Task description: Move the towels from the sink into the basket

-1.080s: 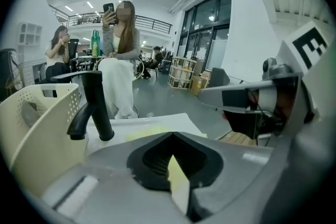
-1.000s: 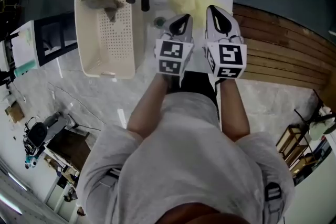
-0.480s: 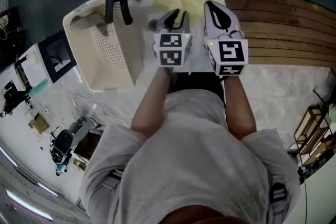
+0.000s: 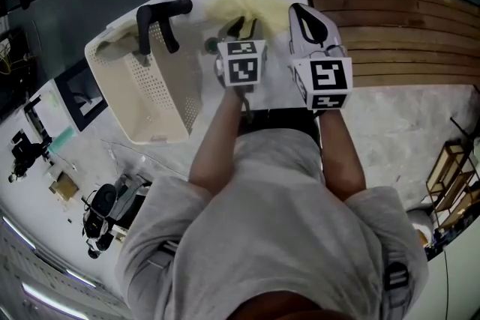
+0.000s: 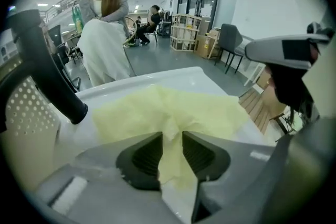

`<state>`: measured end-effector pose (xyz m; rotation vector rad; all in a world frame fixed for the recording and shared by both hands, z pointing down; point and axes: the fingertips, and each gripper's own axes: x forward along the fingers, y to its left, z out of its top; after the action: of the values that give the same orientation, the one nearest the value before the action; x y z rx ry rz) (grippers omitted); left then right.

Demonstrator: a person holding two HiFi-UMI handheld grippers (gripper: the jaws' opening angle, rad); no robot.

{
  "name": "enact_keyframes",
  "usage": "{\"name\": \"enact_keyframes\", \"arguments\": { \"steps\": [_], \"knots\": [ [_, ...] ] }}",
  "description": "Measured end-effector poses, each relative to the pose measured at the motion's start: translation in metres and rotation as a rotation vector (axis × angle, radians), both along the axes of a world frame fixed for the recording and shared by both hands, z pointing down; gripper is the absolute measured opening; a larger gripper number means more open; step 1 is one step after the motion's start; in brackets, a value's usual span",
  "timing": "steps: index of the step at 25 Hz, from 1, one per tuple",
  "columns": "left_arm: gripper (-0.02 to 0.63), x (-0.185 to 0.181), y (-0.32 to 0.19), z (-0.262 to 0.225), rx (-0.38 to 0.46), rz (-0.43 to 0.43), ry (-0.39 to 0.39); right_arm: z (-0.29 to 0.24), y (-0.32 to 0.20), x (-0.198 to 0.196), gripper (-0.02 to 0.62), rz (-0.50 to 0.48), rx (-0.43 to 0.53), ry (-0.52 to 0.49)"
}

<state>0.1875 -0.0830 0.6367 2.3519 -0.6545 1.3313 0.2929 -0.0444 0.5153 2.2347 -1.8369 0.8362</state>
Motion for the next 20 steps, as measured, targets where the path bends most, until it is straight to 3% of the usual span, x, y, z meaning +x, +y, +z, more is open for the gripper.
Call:
{"name": "enact_keyframes", "arguments": {
  "steps": [2, 5, 14, 20],
  "knots": [
    [0.140, -0.002, -0.005, 0.006, 0.014, -0.005, -0.030, 0.001, 0.001, 0.003, 0.006, 0.000, -0.004, 0.000],
    [0.029, -0.005, -0.013, 0.002, 0.062, -0.026, -0.035, 0.001, 0.003, 0.006, 0.006, 0.001, -0.004, 0.000],
    [0.025, -0.009, -0.011, -0.031, 0.102, -0.035, 0.041, -0.011, -0.012, -0.011, 0.006, -0.053, 0.024, 0.004],
    [0.025, -0.015, -0.017, -0.080, 0.170, -0.071, 0.138, -0.028, -0.020, -0.034, 0.006, -0.110, 0.054, 0.022]
  ]
}}
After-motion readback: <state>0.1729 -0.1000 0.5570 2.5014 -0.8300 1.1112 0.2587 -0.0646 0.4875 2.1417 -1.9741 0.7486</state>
